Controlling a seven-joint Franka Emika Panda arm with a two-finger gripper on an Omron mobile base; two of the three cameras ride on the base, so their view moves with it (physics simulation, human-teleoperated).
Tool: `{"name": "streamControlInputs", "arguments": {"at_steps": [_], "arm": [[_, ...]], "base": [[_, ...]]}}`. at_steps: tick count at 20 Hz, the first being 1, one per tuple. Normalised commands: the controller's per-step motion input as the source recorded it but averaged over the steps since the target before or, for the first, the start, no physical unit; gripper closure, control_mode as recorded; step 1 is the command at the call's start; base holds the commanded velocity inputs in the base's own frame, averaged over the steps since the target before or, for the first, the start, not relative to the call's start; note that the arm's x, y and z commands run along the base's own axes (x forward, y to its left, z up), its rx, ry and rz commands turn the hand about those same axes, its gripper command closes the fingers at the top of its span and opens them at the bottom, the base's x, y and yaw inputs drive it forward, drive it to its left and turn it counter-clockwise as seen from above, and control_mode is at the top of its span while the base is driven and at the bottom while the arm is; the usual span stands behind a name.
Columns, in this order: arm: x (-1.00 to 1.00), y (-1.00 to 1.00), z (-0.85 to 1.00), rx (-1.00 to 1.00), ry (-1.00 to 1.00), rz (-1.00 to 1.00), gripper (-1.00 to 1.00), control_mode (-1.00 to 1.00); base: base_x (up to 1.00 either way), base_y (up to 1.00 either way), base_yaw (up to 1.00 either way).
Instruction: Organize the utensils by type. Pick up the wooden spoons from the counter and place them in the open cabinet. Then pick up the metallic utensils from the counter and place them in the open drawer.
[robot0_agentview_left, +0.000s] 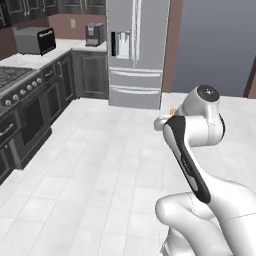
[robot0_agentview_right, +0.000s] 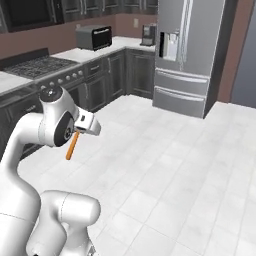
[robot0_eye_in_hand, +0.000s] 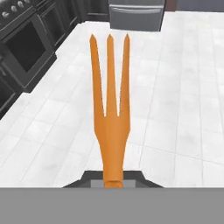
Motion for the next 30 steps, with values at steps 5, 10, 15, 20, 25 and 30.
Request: {"name": "streamControlInputs", "arguments": {"at_steps": [5,10,15,20,25,30], "arm": [[0.00,0.00,0.00,0.00,0.00,0.00,1.00,1.00],[0.00,0.00,0.00,0.00,0.00,0.00,1.00,1.00],[0.00,0.00,0.00,0.00,0.00,0.00,1.00,1.00],[0.00,0.00,0.00,0.00,0.00,0.00,1.00,1.00],[0.00,0.00,0.00,0.00,0.00,0.00,1.00,1.00],[0.00,0.00,0.00,0.00,0.00,0.00,1.00,1.00]], "base": [[0.70,0.97,-0.12],[0.61,1.00,-0.10],[0.58,1.00,-0.10],[0.36,1.00,-0.13],[0.19,1.00,-0.15],[0.16,0.96,-0.19]]}}
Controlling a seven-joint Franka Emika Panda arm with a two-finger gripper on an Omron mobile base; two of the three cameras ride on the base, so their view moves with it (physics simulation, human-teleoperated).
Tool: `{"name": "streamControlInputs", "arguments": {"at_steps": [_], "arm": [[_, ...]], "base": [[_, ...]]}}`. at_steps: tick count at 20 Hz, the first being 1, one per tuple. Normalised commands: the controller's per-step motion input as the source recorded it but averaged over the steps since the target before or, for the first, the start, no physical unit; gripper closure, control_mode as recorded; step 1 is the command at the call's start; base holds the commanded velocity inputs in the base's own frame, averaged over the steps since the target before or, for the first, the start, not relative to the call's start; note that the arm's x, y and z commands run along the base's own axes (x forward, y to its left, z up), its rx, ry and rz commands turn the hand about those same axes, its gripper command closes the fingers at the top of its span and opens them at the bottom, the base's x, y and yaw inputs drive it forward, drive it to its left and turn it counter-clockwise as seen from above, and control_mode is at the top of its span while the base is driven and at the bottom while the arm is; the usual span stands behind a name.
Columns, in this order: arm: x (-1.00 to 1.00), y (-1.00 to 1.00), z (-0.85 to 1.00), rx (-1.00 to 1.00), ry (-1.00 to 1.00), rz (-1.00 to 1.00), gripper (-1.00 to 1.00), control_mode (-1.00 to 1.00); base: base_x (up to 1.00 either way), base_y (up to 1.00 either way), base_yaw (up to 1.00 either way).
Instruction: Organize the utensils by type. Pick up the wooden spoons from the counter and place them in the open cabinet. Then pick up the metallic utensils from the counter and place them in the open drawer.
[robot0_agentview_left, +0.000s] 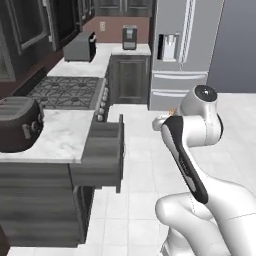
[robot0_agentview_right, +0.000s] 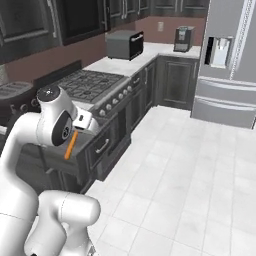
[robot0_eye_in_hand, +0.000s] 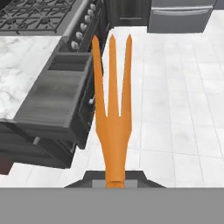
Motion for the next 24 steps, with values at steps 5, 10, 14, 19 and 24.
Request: {"name": "streamControlInputs", "arguments": {"at_steps": [5,10,14,19,24], "arm": [[0.00,0.00,0.00,0.00,0.00,0.00,1.00,1.00],[0.00,0.00,0.00,0.00,0.00,0.00,1.00,1.00],[0.00,0.00,0.00,0.00,0.00,0.00,1.00,1.00],[0.00,0.00,0.00,0.00,0.00,0.00,1.00,1.00],[0.00,0.00,0.00,0.00,0.00,0.00,1.00,1.00]], "base": [[0.04,0.89,-0.26],[0.30,0.66,-0.22],[0.26,0.50,-0.09],[0.41,0.29,-0.02],[0.48,0.10,0.00]]}}
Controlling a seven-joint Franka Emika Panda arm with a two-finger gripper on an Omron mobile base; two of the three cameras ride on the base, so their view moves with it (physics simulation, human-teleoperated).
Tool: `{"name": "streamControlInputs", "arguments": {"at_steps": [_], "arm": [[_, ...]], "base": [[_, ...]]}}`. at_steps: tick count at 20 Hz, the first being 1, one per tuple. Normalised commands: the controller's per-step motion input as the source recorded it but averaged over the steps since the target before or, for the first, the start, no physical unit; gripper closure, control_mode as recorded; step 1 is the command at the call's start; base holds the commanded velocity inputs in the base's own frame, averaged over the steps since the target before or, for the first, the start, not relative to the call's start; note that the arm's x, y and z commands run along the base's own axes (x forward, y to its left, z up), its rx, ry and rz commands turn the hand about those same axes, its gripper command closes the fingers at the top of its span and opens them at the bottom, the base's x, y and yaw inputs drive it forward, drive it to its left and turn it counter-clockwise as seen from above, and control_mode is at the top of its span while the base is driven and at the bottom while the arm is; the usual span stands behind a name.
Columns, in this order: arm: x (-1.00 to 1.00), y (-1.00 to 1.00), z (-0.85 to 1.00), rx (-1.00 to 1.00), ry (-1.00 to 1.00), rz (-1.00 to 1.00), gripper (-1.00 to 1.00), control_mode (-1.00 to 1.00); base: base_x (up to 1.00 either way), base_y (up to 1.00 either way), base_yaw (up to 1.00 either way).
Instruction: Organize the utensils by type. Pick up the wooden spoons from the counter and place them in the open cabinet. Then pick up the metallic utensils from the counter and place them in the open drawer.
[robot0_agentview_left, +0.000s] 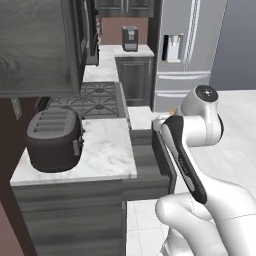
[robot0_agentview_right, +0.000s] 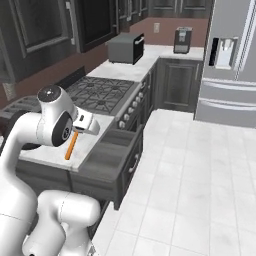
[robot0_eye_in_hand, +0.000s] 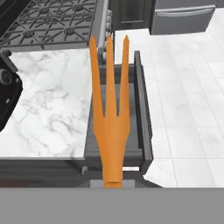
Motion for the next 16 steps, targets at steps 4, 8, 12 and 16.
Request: {"name": "streamControlInputs", "arguments": {"at_steps": [4,8,12,16], "arm": [[0.00,0.00,0.00,0.00,0.00,0.00,1.00,1.00],[0.00,0.00,0.00,0.00,0.00,0.00,1.00,1.00],[0.00,0.00,0.00,0.00,0.00,0.00,1.00,1.00],[0.00,0.00,0.00,0.00,0.00,0.00,1.00,1.00]], "base": [[0.46,0.06,0.00],[0.31,0.09,0.00],[0.31,0.06,0.00],[0.24,0.05,0.00]]}}
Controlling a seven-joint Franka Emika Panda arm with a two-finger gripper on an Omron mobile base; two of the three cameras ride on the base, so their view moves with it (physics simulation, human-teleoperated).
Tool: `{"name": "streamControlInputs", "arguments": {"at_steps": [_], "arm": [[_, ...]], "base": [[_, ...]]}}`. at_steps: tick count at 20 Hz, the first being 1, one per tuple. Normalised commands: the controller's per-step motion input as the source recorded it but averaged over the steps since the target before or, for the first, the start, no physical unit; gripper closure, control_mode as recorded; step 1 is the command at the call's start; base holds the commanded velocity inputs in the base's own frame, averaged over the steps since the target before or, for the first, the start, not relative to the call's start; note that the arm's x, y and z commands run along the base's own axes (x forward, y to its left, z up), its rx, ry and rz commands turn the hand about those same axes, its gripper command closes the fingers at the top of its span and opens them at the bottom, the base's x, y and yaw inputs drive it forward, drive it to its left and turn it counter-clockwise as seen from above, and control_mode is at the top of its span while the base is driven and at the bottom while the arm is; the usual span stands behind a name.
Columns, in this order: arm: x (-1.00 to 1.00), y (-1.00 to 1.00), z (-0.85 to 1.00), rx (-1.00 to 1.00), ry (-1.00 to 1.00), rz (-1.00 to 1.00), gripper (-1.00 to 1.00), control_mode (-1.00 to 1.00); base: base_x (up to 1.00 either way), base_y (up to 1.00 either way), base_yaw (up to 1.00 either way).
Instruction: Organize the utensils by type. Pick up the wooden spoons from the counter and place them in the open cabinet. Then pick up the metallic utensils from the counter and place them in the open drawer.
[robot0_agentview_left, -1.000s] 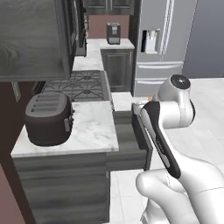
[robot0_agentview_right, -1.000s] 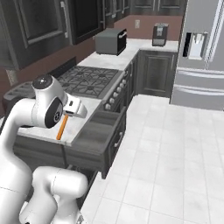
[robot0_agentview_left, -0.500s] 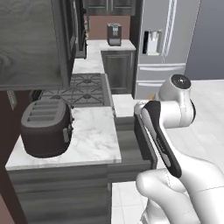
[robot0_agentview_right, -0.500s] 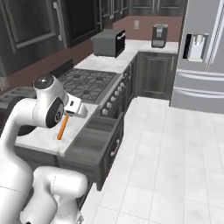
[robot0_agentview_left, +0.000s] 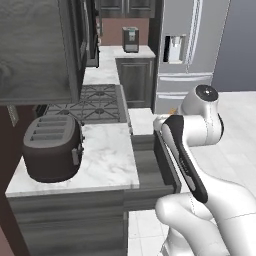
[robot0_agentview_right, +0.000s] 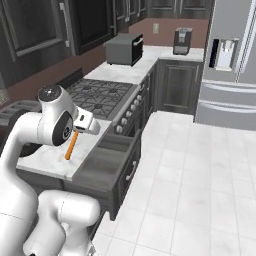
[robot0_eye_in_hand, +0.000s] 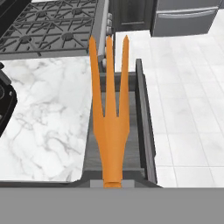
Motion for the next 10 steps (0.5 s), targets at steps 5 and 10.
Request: {"name": "streamControlInputs", "arguments": {"at_steps": [5,10], "arm": [[0.00,0.00,0.00,0.00,0.00,0.00,1.00,1.00],[0.00,0.00,0.00,0.00,0.00,0.00,1.00,1.00]], "base": [[0.28,0.02,0.00],[0.28,0.02,0.00]]}}
